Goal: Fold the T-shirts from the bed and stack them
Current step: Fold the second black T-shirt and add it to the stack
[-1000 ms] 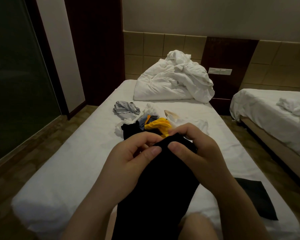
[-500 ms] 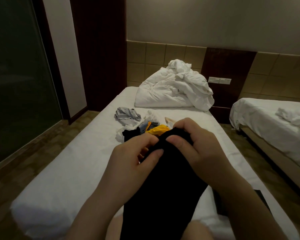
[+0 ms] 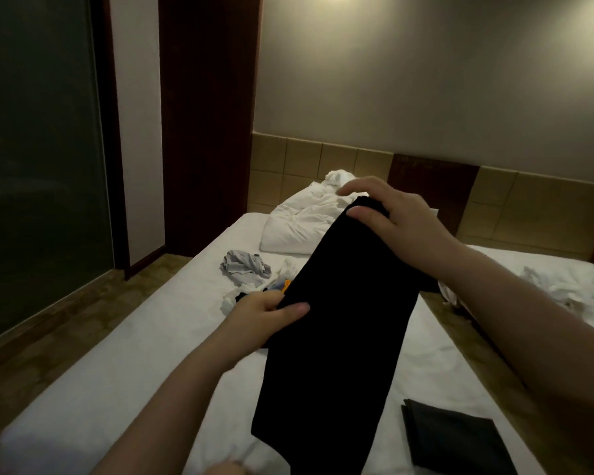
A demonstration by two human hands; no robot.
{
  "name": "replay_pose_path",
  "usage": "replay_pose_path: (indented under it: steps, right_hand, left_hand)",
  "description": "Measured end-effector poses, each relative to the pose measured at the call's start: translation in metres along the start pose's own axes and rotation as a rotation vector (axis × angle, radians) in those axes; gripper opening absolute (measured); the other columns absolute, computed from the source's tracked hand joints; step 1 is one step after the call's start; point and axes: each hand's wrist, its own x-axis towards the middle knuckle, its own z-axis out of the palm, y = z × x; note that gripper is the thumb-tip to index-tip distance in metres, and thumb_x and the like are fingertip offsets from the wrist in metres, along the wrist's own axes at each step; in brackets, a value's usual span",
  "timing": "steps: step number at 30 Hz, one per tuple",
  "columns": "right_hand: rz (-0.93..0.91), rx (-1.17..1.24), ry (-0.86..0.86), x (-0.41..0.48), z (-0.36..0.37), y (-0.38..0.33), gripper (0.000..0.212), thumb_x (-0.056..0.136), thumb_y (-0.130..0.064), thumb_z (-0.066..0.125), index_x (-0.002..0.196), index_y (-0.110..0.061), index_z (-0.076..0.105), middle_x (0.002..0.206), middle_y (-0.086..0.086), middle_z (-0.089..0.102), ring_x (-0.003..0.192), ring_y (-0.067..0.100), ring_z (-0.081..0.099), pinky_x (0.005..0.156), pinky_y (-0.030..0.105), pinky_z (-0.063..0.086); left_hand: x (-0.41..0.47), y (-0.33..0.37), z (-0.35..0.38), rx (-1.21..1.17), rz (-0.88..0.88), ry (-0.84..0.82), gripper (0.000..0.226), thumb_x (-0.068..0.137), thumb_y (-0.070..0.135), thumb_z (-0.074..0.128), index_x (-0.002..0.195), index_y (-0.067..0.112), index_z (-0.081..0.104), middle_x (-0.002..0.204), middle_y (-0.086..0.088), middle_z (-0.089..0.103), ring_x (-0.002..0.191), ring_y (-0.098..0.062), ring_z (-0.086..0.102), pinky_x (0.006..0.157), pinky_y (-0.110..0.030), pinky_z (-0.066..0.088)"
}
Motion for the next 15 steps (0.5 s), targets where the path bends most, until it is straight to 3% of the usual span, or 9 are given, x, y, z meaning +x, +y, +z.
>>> replay_pose_path:
  steps: [2,3,5,8,11,15]
  right_hand:
    - [0.01,-0.019,0.004,0.006,-0.01,0.002,0.02,0.096,-0.023,0.048,0.108,-0.03,0.061,0.101,-0.021,0.059,0.094,-0.002,0.054,0.085,0.014,0.04]
    - [0.019,-0.026,0.012,0.008,-0.015,0.004,0.019,0.096,-0.022,0.048,0.104,-0.03,0.062,0.1,-0.019,0.06,0.094,-0.001,0.054,0.084,0.009,0.038]
    - [0.043,-0.034,0.059,0.01,-0.027,0.004,0.016,0.096,-0.021,0.047,0.099,-0.029,0.061,0.093,-0.022,0.058,0.088,-0.006,0.052,0.077,-0.001,0.033]
    - [0.085,-0.032,0.13,0.01,-0.041,0.002,0.014,0.096,-0.023,0.046,0.096,-0.03,0.058,0.089,-0.024,0.056,0.085,-0.01,0.049,0.073,-0.001,0.031]
    - [0.12,-0.03,0.088,0.008,-0.052,0.001,0.016,0.097,-0.026,0.046,0.102,-0.026,0.061,0.096,-0.013,0.059,0.09,0.0,0.05,0.076,0.009,0.034]
    - [0.195,0.066,0.021,-0.001,-0.069,0.006,0.015,0.094,-0.027,0.05,0.104,-0.027,0.061,0.098,-0.017,0.058,0.091,-0.002,0.052,0.073,0.014,0.038]
  left_hand:
    - [0.007,0.009,-0.006,-0.005,-0.022,-0.025,0.078,0.05,0.055,0.066,0.102,-0.003,0.066,0.088,-0.016,0.064,0.085,-0.026,0.06,0.075,-0.031,0.042]
    - [0.011,0.012,-0.009,-0.014,-0.034,-0.039,0.074,0.049,0.054,0.067,0.101,0.001,0.069,0.089,-0.013,0.067,0.087,-0.025,0.063,0.077,-0.03,0.045]
    - [0.018,0.014,-0.012,0.001,-0.077,-0.1,0.052,0.051,0.052,0.071,0.088,0.016,0.074,0.086,-0.004,0.07,0.091,-0.02,0.066,0.076,-0.023,0.049]
    - [0.022,0.013,-0.006,0.045,-0.135,-0.176,0.012,0.076,0.035,0.073,0.071,0.024,0.075,0.075,0.002,0.07,0.08,-0.012,0.067,0.068,-0.016,0.049]
    - [0.027,0.01,0.005,0.016,-0.142,-0.135,0.022,0.088,0.019,0.06,0.07,0.024,0.072,0.065,0.008,0.069,0.066,-0.002,0.066,0.059,-0.011,0.048]
    - [0.032,0.009,0.003,-0.085,-0.127,-0.052,0.014,0.085,0.012,0.063,0.081,0.02,0.075,0.081,0.001,0.074,0.081,-0.014,0.069,0.071,-0.019,0.053]
